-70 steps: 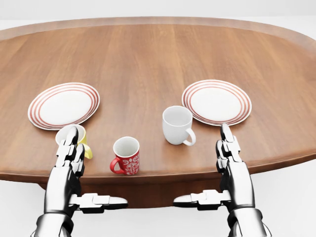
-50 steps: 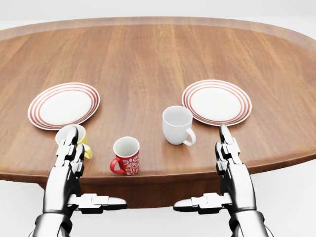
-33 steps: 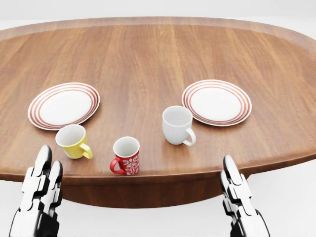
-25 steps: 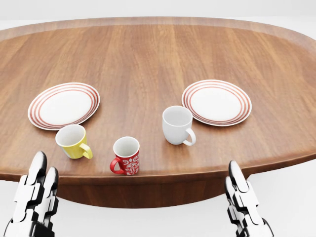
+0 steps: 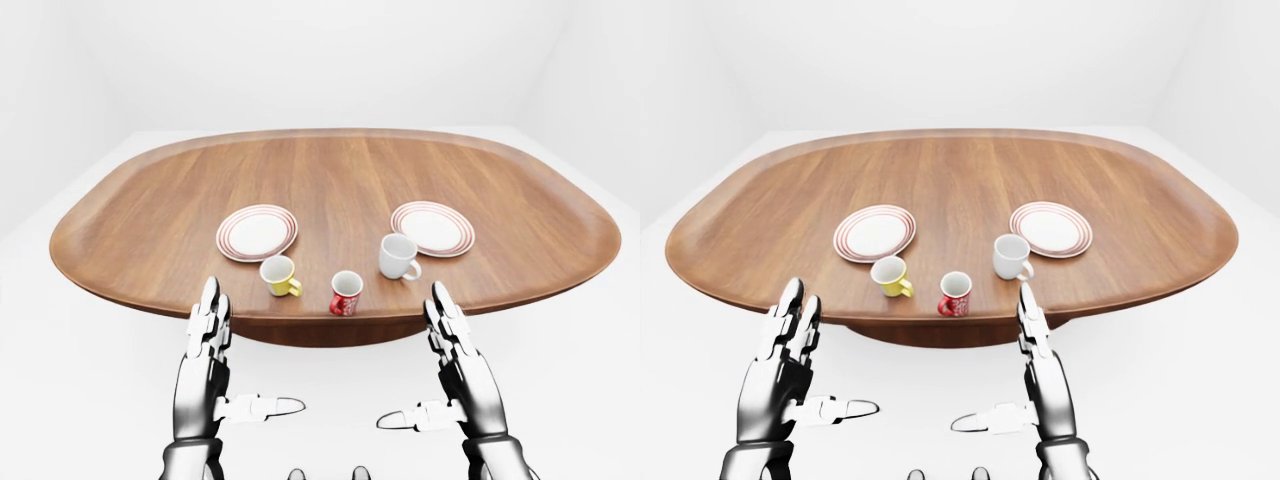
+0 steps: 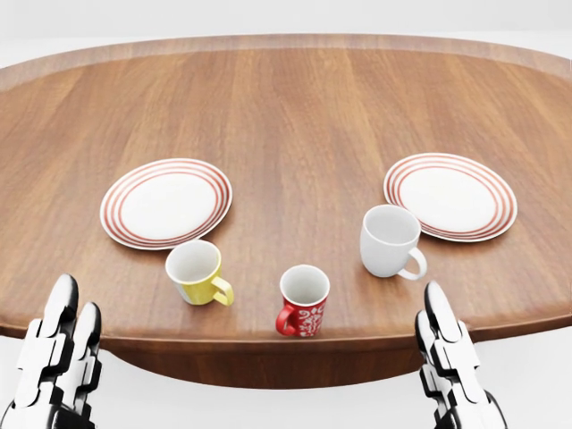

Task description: Put the red mug on the left plate.

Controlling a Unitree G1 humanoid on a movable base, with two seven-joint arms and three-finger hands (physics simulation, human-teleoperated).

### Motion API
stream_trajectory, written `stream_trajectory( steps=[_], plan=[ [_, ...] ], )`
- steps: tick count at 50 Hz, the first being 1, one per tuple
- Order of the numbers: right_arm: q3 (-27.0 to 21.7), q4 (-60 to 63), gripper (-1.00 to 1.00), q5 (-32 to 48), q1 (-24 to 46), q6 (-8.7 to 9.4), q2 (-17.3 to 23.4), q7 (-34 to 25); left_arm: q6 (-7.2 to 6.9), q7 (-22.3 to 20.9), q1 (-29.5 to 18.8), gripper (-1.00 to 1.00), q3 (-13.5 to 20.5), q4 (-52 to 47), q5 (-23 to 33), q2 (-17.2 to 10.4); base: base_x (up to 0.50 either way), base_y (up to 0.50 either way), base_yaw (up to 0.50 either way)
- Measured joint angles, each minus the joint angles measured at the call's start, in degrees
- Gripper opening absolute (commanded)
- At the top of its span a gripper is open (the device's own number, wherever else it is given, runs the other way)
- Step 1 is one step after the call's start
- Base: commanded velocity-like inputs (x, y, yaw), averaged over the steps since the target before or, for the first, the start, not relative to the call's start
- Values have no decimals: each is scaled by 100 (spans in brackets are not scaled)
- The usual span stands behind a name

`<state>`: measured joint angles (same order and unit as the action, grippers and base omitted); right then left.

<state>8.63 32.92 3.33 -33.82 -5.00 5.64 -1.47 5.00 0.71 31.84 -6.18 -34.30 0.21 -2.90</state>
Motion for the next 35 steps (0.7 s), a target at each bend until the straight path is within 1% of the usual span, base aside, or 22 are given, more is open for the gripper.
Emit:
stream_trajectory(
  steps=[35],
  plan=[
    [5,-9,100,-3,39,0,-38,25,0,-70,-91,100,1,72,-20,7,18,50,0]
  ],
)
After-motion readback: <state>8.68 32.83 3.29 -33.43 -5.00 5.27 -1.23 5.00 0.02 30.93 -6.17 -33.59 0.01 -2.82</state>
